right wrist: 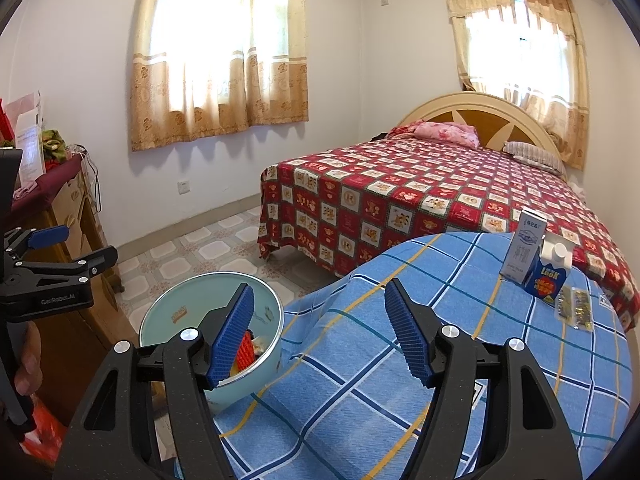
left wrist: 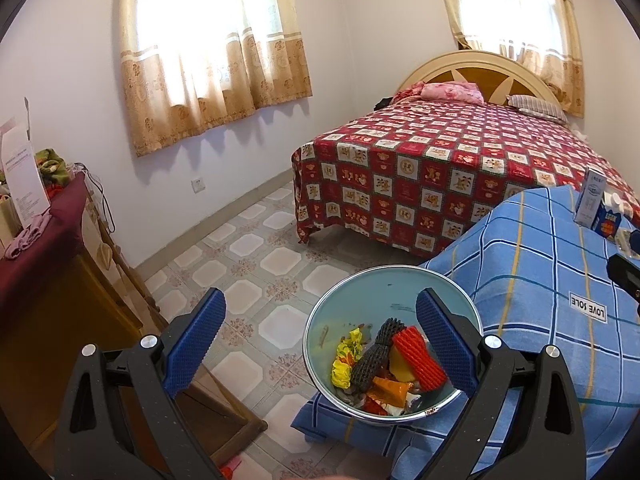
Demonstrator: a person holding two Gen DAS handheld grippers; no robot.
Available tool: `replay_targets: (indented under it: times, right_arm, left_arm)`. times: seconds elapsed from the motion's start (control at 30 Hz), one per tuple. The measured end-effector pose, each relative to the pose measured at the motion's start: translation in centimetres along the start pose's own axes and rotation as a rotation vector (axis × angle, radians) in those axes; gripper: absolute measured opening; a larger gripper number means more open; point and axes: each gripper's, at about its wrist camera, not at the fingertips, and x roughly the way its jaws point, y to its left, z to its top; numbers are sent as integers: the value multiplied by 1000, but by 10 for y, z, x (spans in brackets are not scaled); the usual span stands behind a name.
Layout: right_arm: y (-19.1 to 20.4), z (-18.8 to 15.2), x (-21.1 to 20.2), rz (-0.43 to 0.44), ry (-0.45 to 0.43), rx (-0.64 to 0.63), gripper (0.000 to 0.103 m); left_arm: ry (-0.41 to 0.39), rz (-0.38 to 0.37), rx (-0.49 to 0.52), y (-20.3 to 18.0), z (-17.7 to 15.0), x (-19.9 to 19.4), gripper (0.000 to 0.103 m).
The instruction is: Collect trash
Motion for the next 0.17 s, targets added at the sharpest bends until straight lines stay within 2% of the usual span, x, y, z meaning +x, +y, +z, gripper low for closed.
replay_targets:
  times: [0.17]
  right_arm:
    - [-4, -2, 0, -14, -1, 8, 70]
  left_arm:
    - [6, -6, 4, -1, 0, 1, 94]
